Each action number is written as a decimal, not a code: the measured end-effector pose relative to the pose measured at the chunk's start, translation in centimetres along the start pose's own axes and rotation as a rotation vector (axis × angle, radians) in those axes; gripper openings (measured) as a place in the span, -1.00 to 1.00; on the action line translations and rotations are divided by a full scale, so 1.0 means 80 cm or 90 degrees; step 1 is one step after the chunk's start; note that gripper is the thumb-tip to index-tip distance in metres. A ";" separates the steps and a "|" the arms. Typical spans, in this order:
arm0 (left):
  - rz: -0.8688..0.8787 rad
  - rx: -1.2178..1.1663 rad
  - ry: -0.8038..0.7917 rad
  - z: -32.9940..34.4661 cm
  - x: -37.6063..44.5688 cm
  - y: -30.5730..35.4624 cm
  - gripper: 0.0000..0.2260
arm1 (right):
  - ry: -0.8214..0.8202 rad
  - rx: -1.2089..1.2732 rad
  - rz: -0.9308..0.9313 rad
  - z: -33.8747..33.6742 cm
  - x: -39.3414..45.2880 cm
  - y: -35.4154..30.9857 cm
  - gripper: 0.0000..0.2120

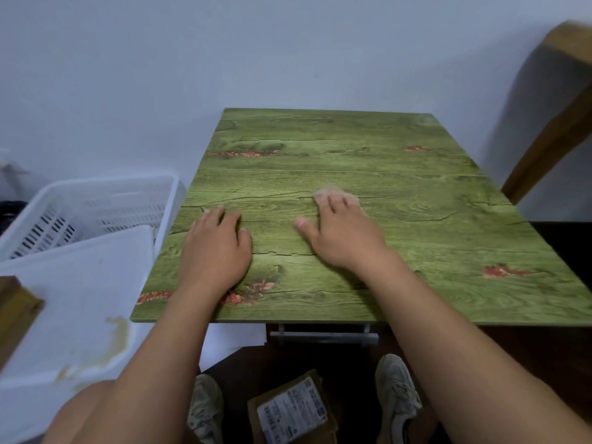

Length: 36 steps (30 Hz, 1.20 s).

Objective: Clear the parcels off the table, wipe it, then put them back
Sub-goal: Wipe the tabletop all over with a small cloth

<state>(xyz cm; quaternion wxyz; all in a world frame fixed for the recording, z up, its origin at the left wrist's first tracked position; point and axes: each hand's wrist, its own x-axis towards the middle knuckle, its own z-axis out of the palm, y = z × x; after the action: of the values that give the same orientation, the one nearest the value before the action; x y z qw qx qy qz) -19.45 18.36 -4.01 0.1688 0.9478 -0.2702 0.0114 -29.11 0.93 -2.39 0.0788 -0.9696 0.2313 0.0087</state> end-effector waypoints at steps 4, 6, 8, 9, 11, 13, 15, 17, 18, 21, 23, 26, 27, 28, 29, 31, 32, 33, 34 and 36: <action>0.000 -0.004 0.005 0.000 0.001 0.000 -0.59 | -0.048 0.028 -0.216 0.007 -0.019 -0.028 -0.30; 0.001 -0.008 0.005 0.000 0.002 -0.001 -0.59 | -0.018 0.063 -0.168 0.001 -0.009 -0.012 -0.36; 0.002 -0.009 0.003 -0.001 0.001 -0.001 -0.59 | 0.016 0.054 -0.031 -0.003 0.002 0.010 -0.33; 0.001 -0.009 0.003 -0.001 0.001 -0.001 -0.58 | 0.010 0.029 -0.001 -0.003 0.001 0.013 -0.30; -0.002 -0.005 0.005 0.000 0.001 0.000 -0.58 | -0.014 0.001 -0.069 0.001 -0.008 -0.001 -0.25; -0.004 -0.005 0.007 0.000 0.002 0.001 -0.58 | -0.042 0.021 -0.185 0.004 -0.019 -0.018 -0.29; -0.001 -0.007 0.009 0.001 0.002 0.000 -0.58 | -0.037 0.045 -0.203 0.001 -0.016 -0.011 -0.37; 0.003 -0.003 0.006 0.001 0.002 0.000 -0.58 | 0.009 0.046 -0.091 -0.007 -0.005 0.010 -0.41; 0.005 -0.002 0.005 0.001 0.002 -0.001 -0.58 | 0.028 0.027 -0.029 -0.010 -0.002 0.018 -0.40; 0.007 -0.001 0.010 0.002 0.002 -0.001 -0.58 | 0.027 -0.009 -0.088 -0.008 -0.015 0.001 -0.36; 0.004 -0.007 0.017 0.003 0.002 -0.001 -0.59 | 0.000 0.004 -0.219 0.001 -0.028 -0.015 -0.38; 0.006 -0.013 0.020 0.003 0.002 0.000 -0.60 | 0.026 0.029 -0.144 0.002 -0.012 0.007 -0.40; 0.006 -0.014 0.020 0.003 0.002 -0.001 -0.61 | 0.041 0.027 -0.067 -0.001 -0.004 0.021 -0.39; 0.009 -0.015 0.024 0.003 0.002 -0.001 -0.61 | 0.041 0.009 -0.011 -0.003 0.000 0.029 -0.37; 0.013 -0.015 0.028 0.003 0.001 -0.001 -0.62 | 0.036 -0.016 -0.001 -0.003 -0.003 0.030 -0.35; 0.023 -0.012 0.041 0.003 0.001 -0.001 -0.64 | 0.025 -0.029 -0.102 -0.002 -0.020 0.012 -0.34; 0.026 -0.013 0.046 0.004 0.001 -0.001 -0.65 | 0.014 -0.019 -0.171 0.001 -0.030 0.001 -0.35; 0.029 -0.017 0.051 0.003 0.001 0.000 -0.66 | 0.002 -0.009 -0.221 0.003 -0.037 -0.005 -0.36; 0.032 -0.020 0.055 0.004 0.001 0.001 -0.66 | -0.001 -0.001 -0.236 0.004 -0.036 -0.003 -0.38; 0.041 -0.022 0.061 0.005 0.001 0.000 -0.67 | 0.020 0.020 -0.147 0.000 -0.017 0.016 -0.40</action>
<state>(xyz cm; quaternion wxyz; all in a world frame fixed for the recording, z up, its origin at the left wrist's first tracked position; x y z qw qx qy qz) -19.41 18.17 -4.36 0.1978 0.9338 -0.2925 0.0578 -30.91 0.41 -2.52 0.0911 -0.9885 0.1194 -0.0196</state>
